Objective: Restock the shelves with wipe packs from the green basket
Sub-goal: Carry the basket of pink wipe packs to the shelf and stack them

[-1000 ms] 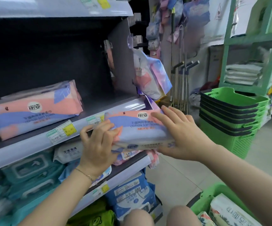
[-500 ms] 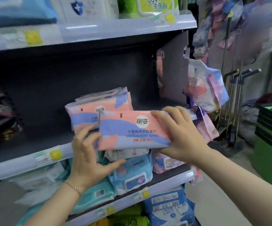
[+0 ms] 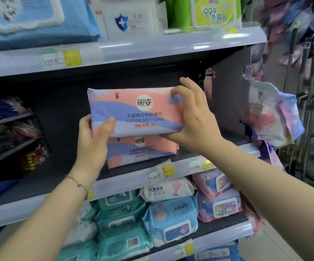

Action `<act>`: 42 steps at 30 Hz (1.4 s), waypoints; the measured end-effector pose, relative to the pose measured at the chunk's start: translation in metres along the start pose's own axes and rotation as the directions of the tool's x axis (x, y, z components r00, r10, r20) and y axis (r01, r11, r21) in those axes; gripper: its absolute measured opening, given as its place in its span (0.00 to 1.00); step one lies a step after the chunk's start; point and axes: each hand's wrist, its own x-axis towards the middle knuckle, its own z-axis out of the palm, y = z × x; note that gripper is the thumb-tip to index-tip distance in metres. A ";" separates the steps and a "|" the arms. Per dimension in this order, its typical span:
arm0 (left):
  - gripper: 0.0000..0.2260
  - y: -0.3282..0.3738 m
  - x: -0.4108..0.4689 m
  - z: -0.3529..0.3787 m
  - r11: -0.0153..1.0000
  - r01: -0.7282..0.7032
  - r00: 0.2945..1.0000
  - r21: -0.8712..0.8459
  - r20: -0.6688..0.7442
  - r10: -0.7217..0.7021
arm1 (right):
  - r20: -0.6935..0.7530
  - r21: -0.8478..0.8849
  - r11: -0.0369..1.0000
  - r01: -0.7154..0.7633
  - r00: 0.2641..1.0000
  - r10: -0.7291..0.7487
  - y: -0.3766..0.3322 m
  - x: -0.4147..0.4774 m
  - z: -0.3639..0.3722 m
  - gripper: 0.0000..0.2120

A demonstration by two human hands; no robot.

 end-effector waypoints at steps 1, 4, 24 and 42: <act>0.23 0.000 0.008 -0.002 1.000 -0.015 1.000 0.001 -0.003 0.015 | 0.035 0.010 1.000 0.001 0.999 -0.001 0.002 0.009 0.003 0.38; 0.27 -0.004 0.032 -0.005 0.999 -0.045 0.999 -0.008 0.000 0.045 | 0.126 0.033 0.999 0.013 0.992 -0.017 0.011 0.030 0.015 0.39; 0.12 -0.046 0.082 -0.001 0.837 0.103 0.994 0.537 -0.079 -0.071 | 0.455 -0.213 0.951 -0.226 0.838 0.301 0.028 0.059 0.087 0.40; 0.10 -0.008 0.004 0.063 0.067 -0.571 0.798 0.818 0.534 0.279 | 0.404 -0.407 0.872 0.270 0.910 -0.093 0.025 0.006 0.012 0.15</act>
